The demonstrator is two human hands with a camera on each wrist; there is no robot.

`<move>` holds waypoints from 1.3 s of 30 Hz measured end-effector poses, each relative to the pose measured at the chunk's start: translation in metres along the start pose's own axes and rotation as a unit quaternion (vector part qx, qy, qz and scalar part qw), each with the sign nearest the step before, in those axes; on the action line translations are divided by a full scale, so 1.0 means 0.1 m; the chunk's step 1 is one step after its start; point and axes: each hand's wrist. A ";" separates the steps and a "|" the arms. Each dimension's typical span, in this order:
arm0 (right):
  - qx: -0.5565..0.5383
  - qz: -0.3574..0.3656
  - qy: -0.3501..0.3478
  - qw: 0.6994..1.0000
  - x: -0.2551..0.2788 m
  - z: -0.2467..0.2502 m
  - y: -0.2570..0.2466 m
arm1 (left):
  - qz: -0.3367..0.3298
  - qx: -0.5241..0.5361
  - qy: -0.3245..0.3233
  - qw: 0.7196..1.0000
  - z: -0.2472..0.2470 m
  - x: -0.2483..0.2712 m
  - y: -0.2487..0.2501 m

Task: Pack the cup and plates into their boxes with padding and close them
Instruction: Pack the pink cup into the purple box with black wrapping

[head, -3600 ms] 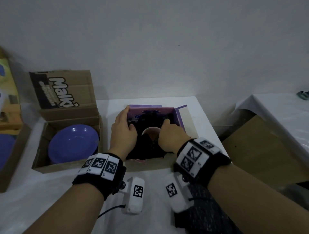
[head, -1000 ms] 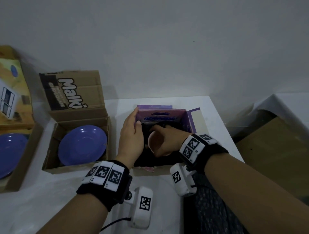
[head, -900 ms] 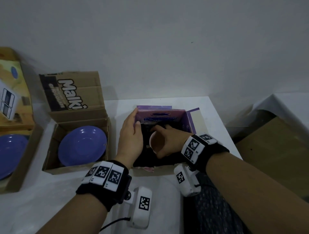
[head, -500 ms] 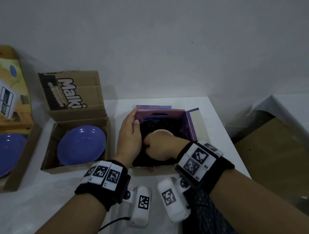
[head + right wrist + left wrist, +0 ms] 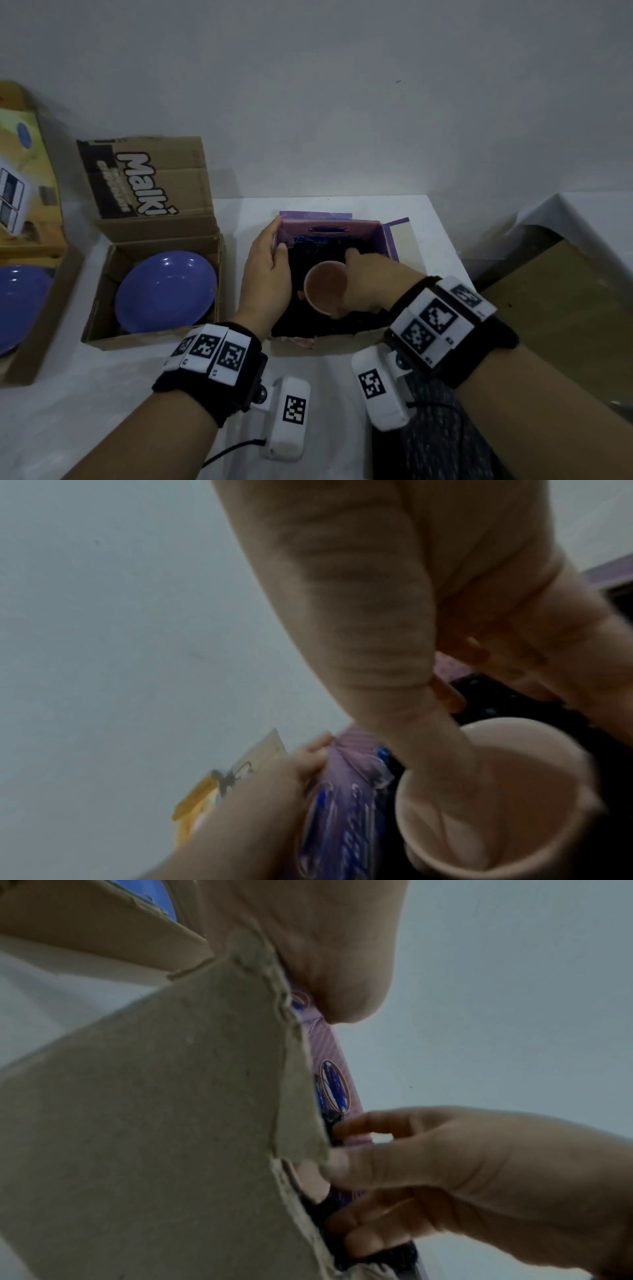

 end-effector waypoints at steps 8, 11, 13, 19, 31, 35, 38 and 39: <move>-0.120 -0.075 -0.012 0.990 -0.19 -0.42 0.01 | 0.008 -0.005 -0.004 1.000 0.00 0.01 0.03; -0.126 -0.061 -0.022 0.990 -0.17 -0.36 0.09 | 0.007 -0.007 -0.002 1.000 0.01 0.01 0.03; -0.133 -0.064 -0.011 0.989 -0.18 -0.31 0.13 | 0.003 -0.008 -0.001 1.000 0.01 0.01 0.03; -0.147 -0.050 0.043 0.987 -0.15 -0.47 0.00 | 0.002 -0.011 -0.002 1.000 0.00 0.01 0.01; -0.118 0.007 0.078 0.990 -0.08 -0.37 0.14 | -0.026 -0.049 0.009 0.998 -0.01 0.00 0.00; -0.133 -0.008 0.299 0.945 0.18 -0.13 0.31 | -0.045 -0.086 0.016 0.995 0.00 0.00 0.00; -0.168 -0.061 0.314 0.932 0.36 -0.12 0.59 | -0.053 -0.119 0.025 0.991 -0.01 0.01 0.01; -0.181 -0.087 0.298 0.933 0.43 -0.17 0.67 | -0.056 -0.124 0.026 0.990 -0.02 0.01 0.01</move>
Point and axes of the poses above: each hand's wrist, its own x-axis away from the middle knuckle, its own z-axis out of the back of the hand, y = z × x, and after that the axes turned 13 degrees about y, right-handed
